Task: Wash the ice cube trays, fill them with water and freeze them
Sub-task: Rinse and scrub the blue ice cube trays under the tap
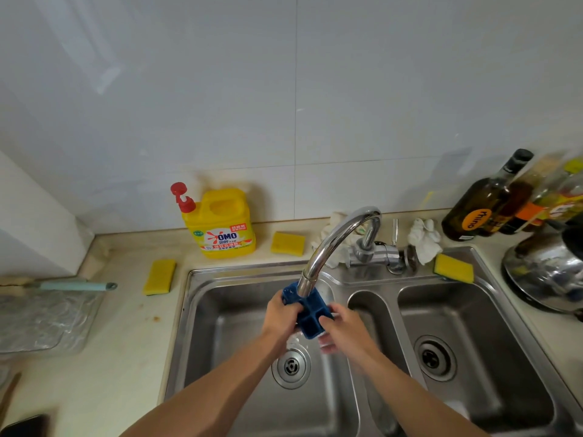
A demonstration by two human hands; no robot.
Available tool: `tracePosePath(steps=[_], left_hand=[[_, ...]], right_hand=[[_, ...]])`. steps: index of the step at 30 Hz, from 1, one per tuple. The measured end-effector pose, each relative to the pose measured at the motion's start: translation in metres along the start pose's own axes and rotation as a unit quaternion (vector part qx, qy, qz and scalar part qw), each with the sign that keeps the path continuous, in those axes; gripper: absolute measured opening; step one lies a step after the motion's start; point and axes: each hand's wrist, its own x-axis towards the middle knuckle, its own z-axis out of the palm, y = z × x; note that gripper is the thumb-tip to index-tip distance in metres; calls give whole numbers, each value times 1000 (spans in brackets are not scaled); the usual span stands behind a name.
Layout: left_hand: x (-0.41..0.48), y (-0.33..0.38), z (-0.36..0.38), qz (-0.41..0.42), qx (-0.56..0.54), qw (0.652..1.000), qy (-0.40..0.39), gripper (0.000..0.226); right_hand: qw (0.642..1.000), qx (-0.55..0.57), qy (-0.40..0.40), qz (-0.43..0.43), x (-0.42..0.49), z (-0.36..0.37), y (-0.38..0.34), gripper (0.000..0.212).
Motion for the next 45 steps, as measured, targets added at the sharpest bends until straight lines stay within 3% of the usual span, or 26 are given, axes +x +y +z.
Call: tracePosePath(steps=[4, 10, 15, 21, 25, 28, 37, 45], left_hand=[[-2, 6, -7, 83, 92, 992, 31, 41], [-6, 17, -14, 156, 179, 969, 67, 44], [-5, 19, -20, 131, 154, 979, 42, 47], [-10, 9, -24, 6, 8, 996, -86, 57], [-12, -1, -17, -17, 53, 992, -117, 45], [-10, -1, -12, -16, 67, 994, -80, 26], [-3, 14, -22, 24, 199, 980, -11, 28], [-10, 19, -35, 39, 237, 968, -71, 31]], right_hand=[[995, 77, -31, 47, 8, 13, 1, 17], [992, 73, -73, 71, 16, 28, -7, 18], [998, 0, -32, 56, 20, 28, -12, 20], [998, -32, 31, 44, 24, 20, -13, 17], [998, -45, 42, 27, 25, 19, -14, 16], [997, -71, 19, 20, 23, 22, -14, 15], [998, -40, -40, 33, 21, 21, -19, 21], [999, 30, -39, 8, 27, 21, -22, 32]])
